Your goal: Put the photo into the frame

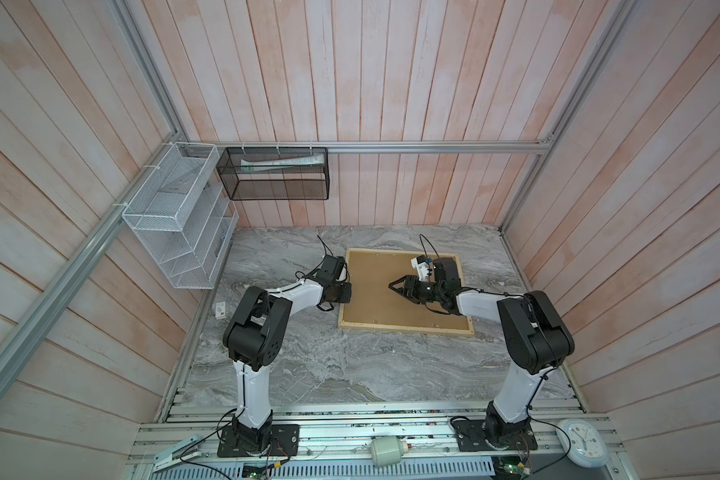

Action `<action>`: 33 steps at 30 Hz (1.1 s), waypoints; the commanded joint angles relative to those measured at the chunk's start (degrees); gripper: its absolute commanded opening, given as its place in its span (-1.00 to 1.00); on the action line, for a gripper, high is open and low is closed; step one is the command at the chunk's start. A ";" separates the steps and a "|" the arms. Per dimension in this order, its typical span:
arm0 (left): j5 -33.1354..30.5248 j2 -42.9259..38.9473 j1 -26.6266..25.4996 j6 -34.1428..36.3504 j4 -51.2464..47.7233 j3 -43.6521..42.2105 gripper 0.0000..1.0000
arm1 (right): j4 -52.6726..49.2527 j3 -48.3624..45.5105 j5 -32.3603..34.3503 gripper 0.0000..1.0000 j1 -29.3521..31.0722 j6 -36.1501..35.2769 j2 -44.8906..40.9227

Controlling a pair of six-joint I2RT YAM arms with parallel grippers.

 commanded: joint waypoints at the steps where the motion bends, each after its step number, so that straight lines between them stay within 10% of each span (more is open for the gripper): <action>1: 0.17 -0.70 -1.06 -1.60 0.27 -2.01 -0.47 | 3.51 2.81 0.44 0.08 2.03 2.93 2.66; 33: 0.69 -2.29 -1.26 -13.75 1.16 -12.91 -0.74 | 8.48 22.93 5.32 0.05 11.51 15.31 22.24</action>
